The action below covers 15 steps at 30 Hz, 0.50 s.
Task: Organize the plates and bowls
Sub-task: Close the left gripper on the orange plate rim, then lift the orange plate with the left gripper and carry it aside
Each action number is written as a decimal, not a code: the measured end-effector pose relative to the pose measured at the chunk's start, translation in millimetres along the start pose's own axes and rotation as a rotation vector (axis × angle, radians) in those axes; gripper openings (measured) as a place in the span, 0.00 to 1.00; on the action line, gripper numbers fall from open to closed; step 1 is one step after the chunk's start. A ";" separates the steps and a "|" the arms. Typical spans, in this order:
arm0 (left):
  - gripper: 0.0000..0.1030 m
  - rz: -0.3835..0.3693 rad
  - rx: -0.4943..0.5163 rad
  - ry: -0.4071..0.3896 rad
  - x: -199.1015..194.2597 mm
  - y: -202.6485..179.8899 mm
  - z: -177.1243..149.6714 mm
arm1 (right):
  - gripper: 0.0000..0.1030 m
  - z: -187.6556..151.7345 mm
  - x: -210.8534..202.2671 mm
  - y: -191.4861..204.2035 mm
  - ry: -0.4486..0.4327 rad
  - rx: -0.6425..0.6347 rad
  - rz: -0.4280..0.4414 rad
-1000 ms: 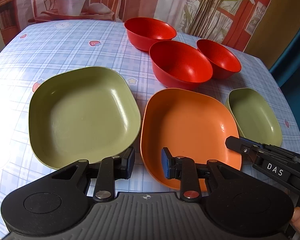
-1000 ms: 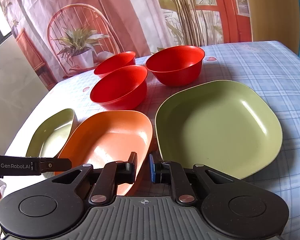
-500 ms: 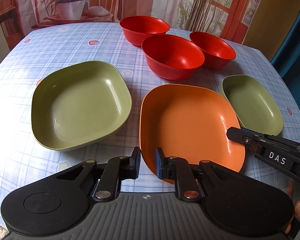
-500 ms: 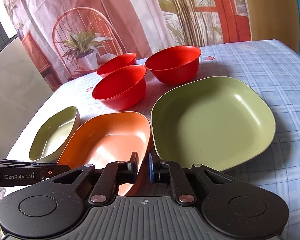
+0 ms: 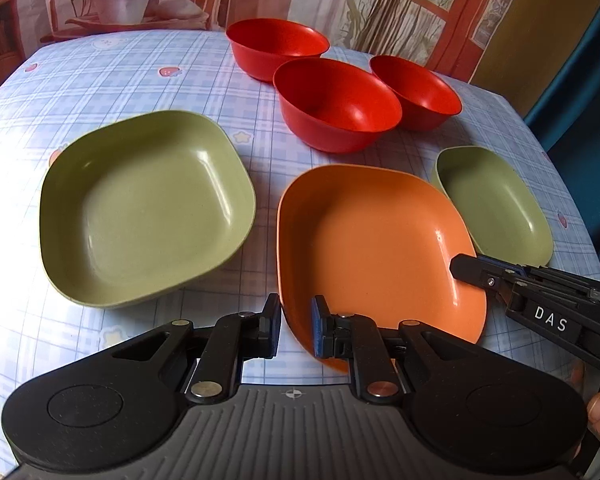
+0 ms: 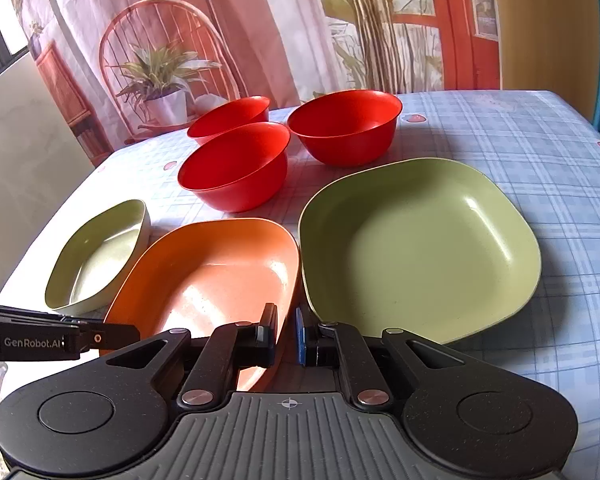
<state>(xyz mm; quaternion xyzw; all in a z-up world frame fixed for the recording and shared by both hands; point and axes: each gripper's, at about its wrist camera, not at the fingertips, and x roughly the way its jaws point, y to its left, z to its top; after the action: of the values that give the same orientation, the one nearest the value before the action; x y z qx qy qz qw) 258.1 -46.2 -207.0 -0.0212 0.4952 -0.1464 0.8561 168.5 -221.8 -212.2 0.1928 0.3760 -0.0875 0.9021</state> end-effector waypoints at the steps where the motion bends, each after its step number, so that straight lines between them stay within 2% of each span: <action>1: 0.17 -0.005 0.000 -0.016 -1.9 1.3 2.5 | 0.09 0.8 0.1 0.9 0.003 -0.002 -0.004; 8: 0.17 -0.049 -0.011 -0.049 1.1 7.6 12.4 | 0.07 5.3 3.8 5.6 0.027 -0.028 -0.024; 12: 0.08 -0.030 -0.003 -0.067 0.1 7.2 6.9 | 0.07 5.2 5.4 5.9 0.038 -0.021 -0.026; 15: 0.08 -0.034 -0.053 -0.063 0.1 11.6 0.7 | 0.07 5.2 5.5 7.2 0.042 -0.032 -0.030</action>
<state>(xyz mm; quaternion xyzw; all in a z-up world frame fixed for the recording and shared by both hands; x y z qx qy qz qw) 261.4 -35.2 -208.8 -0.0569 0.4712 -0.1467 0.8679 177.9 -217.5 -210.8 0.1747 0.3993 -0.0910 0.8954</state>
